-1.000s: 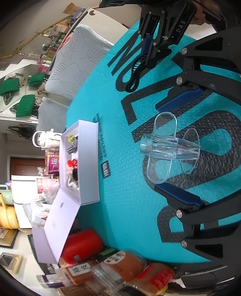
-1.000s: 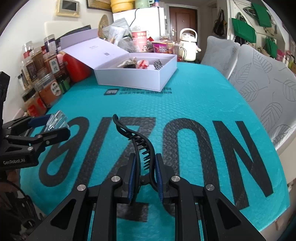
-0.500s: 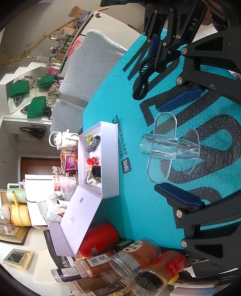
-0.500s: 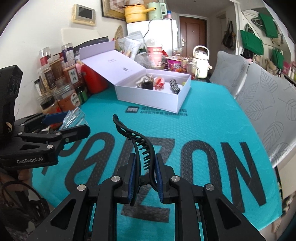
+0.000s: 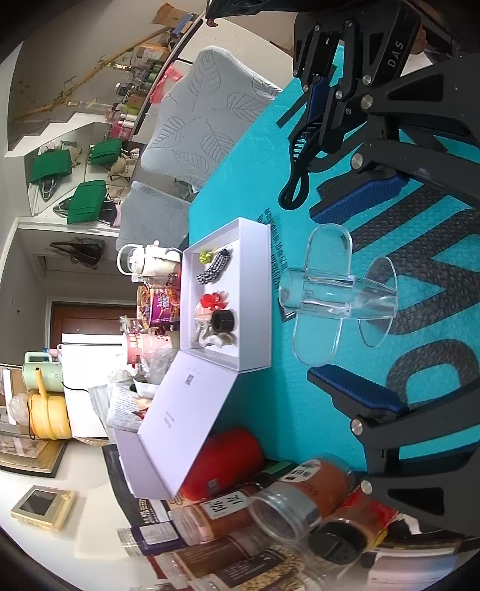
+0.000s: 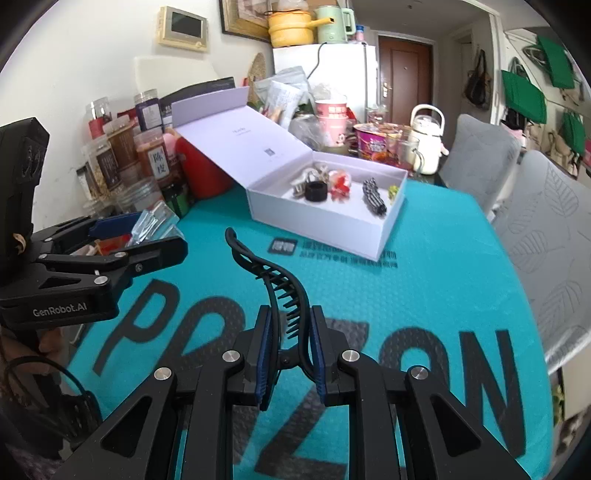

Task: Organize rigid objects
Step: 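Lift and carry the clear plastic and black claw clip in both tools toward the box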

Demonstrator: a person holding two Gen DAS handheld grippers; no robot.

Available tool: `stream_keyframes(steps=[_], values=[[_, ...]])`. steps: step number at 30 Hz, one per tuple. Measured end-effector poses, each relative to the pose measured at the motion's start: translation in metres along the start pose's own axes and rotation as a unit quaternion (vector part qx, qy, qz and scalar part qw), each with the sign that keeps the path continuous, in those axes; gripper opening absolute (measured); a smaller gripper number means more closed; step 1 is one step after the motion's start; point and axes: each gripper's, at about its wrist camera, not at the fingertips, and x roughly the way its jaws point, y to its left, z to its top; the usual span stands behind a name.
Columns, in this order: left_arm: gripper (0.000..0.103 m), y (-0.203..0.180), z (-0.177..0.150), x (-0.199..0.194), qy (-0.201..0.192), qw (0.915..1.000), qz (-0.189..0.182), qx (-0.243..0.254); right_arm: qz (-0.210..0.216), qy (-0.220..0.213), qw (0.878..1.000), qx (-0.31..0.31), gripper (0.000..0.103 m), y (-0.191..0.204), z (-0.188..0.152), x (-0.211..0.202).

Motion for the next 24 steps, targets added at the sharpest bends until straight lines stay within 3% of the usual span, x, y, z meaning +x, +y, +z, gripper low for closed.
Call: stream_keyframes(steps=[24], values=[[0.079, 0.002, 0.088, 0.035, -0.037, 0.999, 0.008, 0.022, 0.014, -0.036, 0.999, -0.038, 0.02, -0.029, 0.09, 0.02]])
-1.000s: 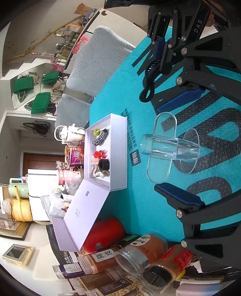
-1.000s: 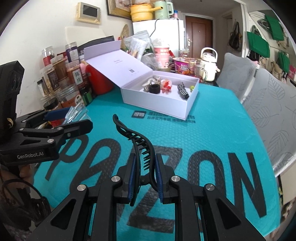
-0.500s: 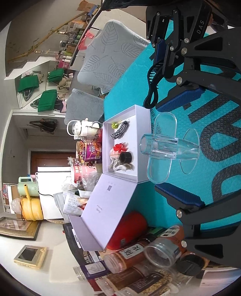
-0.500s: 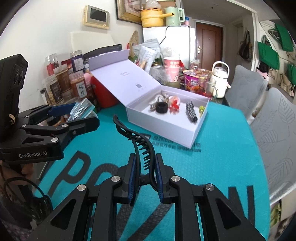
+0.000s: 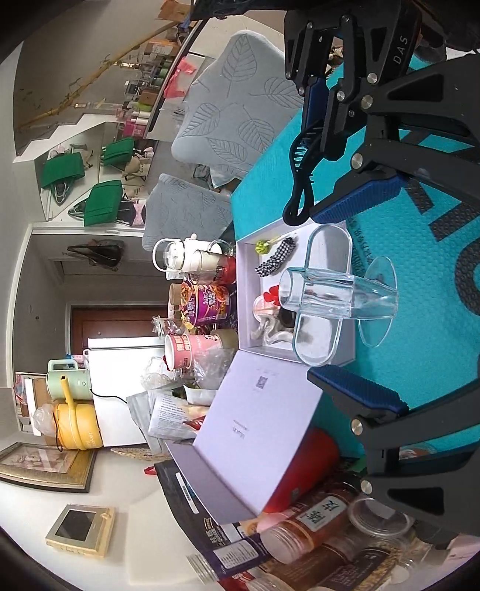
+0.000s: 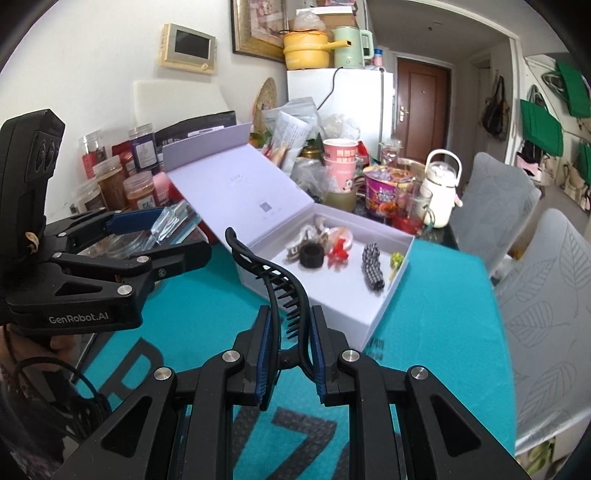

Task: Organize rigid objects
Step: 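Lift and carry the clear plastic and black claw clip in both tools toward the box, then lower the clear plastic and claw clip into the box and open both tools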

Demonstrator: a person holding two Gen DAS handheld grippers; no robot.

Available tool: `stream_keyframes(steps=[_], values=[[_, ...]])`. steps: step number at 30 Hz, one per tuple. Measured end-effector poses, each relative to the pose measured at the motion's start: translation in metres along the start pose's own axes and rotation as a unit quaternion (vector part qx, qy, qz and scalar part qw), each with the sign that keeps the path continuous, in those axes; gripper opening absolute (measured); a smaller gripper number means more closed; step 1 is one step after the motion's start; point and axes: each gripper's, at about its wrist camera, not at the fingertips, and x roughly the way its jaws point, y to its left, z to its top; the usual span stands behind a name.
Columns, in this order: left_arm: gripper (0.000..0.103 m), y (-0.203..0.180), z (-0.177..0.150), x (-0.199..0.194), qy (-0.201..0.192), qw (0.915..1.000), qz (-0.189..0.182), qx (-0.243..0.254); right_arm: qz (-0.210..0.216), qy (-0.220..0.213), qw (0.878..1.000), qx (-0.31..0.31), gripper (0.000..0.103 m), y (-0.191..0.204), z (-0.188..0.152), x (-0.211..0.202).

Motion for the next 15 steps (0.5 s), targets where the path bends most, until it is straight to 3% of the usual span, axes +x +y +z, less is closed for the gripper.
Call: stream_keyframes(steps=[15], values=[[0.079, 0.016, 0.058, 0.055, -0.016, 0.9999, 0.002, -0.003, -0.015, -0.025, 1.0, -0.003, 0.02, -0.04, 0.055, 0.028]])
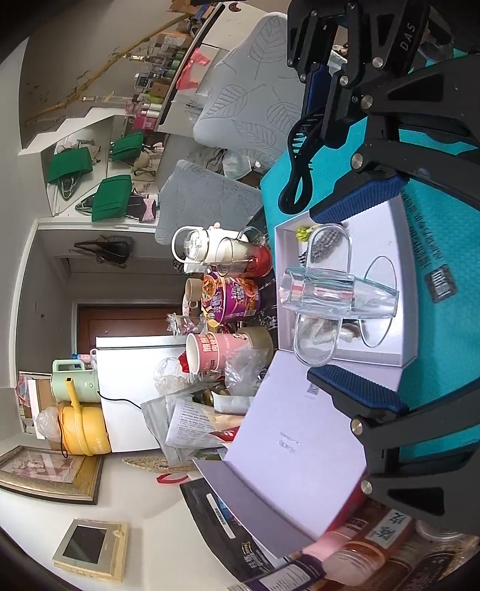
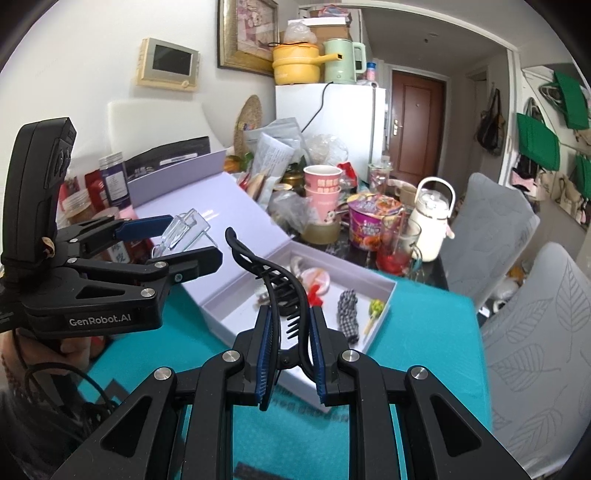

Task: Organize rigid objects
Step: 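Lower the clear plastic and claw clip into the box and open both tools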

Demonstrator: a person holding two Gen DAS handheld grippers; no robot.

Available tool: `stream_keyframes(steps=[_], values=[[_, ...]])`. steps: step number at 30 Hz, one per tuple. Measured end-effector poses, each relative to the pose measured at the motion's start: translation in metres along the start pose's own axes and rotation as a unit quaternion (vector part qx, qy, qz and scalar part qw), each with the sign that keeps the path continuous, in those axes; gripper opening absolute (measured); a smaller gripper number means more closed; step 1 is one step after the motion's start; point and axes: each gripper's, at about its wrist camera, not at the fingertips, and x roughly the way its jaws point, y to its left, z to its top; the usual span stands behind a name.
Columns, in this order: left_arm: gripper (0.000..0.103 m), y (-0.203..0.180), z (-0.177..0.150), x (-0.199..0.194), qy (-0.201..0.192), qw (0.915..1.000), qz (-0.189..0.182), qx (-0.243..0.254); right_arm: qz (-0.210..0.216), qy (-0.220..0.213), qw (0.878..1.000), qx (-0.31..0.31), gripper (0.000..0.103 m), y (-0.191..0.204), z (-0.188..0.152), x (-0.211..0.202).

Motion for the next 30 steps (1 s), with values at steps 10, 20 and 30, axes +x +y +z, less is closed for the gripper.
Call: stream_keyframes(steps=[10, 20, 30], values=[[0.079, 0.005, 0.03, 0.04, -0.012, 0.9999, 0.008, 0.002, -0.012, -0.009, 1.0, 0.018, 0.02, -0.031, 0.027, 0.032], [0.079, 0.008, 0.056, 0.077, -0.018, 0.9998, 0.011, 0.002, -0.013, -0.011, 0.999, 0.036, 0.02, -0.056, 0.051, 0.066], [0.079, 0.017, 0.049, 0.12, 0.009, 0.9996, 0.026, -0.004, 0.002, 0.007, 0.998, 0.068, 0.02, -0.073, 0.048, 0.113]])
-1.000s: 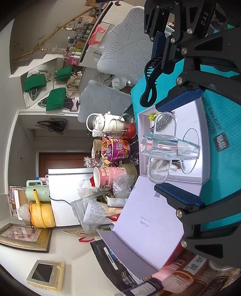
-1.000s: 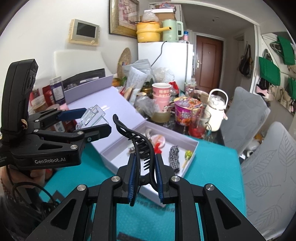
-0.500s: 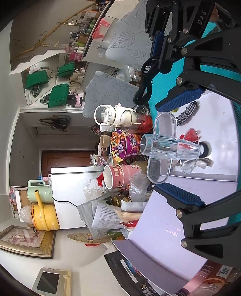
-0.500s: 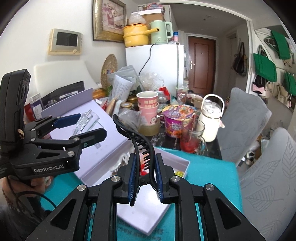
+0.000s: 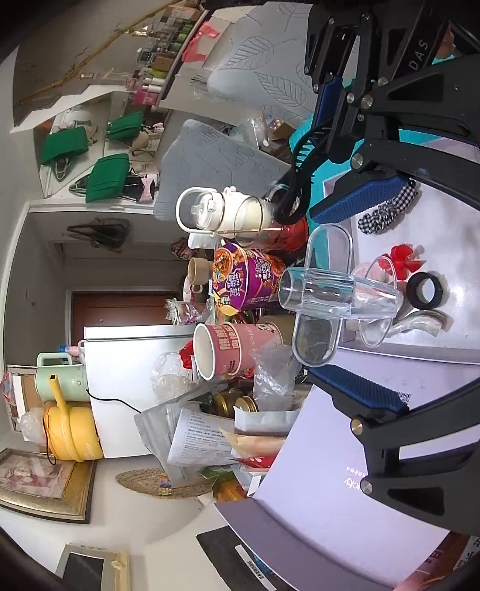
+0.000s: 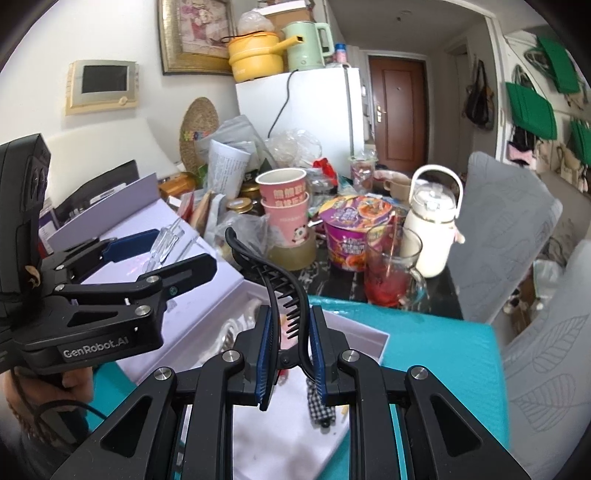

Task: Organize rigid objects
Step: 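Lower the clear plastic and claw clip into the box and open both tools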

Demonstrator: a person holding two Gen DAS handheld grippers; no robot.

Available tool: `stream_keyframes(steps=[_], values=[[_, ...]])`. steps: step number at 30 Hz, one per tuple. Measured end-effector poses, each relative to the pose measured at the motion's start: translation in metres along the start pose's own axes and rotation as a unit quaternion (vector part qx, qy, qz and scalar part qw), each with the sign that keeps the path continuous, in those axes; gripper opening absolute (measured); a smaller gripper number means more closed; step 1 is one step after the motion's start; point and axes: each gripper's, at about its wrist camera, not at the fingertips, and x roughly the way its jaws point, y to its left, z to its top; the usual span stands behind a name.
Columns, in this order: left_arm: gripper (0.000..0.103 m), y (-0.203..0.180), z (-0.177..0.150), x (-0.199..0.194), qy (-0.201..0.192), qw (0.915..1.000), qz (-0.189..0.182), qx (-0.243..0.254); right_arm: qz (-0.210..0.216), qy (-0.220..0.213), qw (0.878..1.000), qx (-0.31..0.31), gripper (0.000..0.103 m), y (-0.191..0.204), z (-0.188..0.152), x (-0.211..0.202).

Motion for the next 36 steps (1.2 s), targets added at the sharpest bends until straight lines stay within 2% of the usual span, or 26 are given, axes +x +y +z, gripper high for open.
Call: stream_keyframes(steps=[12, 22, 29, 36], values=[[0.079, -0.006, -0.018, 0.047, 0.057, 0.9983, 0.01, 0.005, -0.011, 0.061, 0.998, 0.001, 0.02, -0.016, -0.012, 0.039], [0.079, -0.008, -0.034, 0.077, 0.095, 0.9951, 0.022, 0.015, -0.021, 0.096, 0.995, 0.001, 0.02, -0.022, -0.021, 0.06], [0.079, -0.012, -0.045, 0.095, 0.128, 0.9918, 0.001, 0.009, -0.033, 0.122, 0.992, -0.004, 0.02, -0.022, -0.03, 0.078], [0.079, -0.014, -0.055, 0.106, 0.154, 0.988, -0.01, 0.0, -0.024, 0.14, 0.99, 0.01, 0.02, -0.027, -0.035, 0.089]])
